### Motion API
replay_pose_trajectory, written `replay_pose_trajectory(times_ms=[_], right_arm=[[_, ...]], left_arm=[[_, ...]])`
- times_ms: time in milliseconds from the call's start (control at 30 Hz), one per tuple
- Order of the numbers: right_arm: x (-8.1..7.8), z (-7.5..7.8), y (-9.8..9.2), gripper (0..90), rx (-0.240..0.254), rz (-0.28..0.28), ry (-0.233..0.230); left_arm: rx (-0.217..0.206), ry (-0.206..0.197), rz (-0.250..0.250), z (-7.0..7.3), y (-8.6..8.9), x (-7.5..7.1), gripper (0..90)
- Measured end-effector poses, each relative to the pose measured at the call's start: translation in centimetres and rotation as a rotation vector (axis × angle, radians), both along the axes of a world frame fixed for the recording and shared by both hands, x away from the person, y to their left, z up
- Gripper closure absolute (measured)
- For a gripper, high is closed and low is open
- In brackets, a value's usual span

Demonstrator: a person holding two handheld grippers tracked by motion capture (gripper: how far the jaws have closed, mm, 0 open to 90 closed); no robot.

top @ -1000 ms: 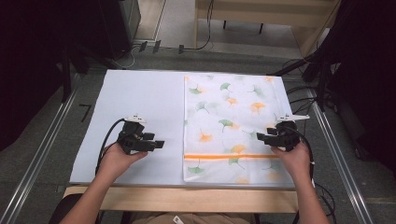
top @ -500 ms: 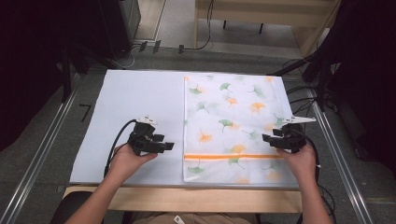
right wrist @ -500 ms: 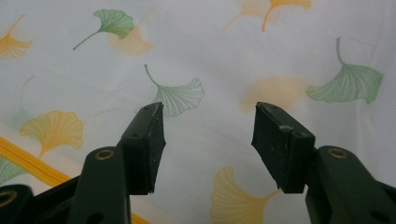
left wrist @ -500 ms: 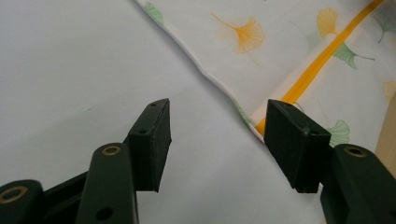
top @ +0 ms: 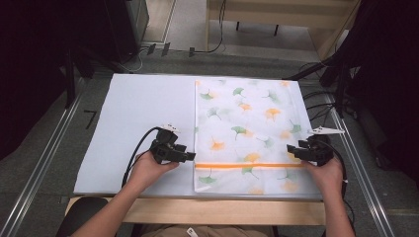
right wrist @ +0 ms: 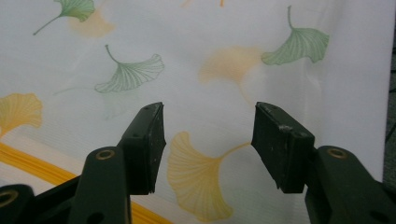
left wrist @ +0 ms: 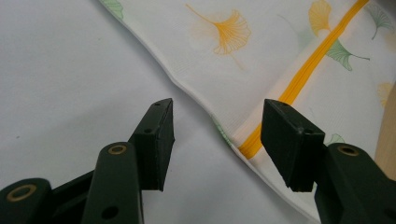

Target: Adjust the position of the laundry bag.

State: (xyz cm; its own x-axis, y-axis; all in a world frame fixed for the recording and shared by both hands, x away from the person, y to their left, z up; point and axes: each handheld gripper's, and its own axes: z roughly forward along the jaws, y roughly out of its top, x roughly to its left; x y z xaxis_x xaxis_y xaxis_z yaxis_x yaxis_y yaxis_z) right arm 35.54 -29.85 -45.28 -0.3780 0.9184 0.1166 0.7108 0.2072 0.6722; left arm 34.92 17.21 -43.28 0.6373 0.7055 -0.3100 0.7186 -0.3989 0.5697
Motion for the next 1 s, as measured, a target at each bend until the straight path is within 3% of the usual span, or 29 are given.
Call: replay_pose_trajectory(times_ms=[467, 567, 767, 1000], right_arm=[[0.5, -1.1, -2.1, 42.9, -0.035, -0.067, 0.016], [0.6, -1.4, -2.7, 42.3, -0.032, -0.081, 0.027], [0.9, -2.0, -2.9, 42.9, -0.033, -0.09, 0.058], [1.2, -2.1, -1.9, 49.9, -0.034, -0.052, 0.05]], left_arm=[[0.091, -0.001, 0.002, -1.8, -2.1, 0.4, 46.9], [0.072, 0.0, 0.02, -1.9, -2.1, 0.5, 47.1], [0.081, -0.021, 0.01, -2.0, -3.0, 0.1, 47.3], [0.073, -0.031, 0.016, -2.2, -3.6, 0.1, 57.9]])
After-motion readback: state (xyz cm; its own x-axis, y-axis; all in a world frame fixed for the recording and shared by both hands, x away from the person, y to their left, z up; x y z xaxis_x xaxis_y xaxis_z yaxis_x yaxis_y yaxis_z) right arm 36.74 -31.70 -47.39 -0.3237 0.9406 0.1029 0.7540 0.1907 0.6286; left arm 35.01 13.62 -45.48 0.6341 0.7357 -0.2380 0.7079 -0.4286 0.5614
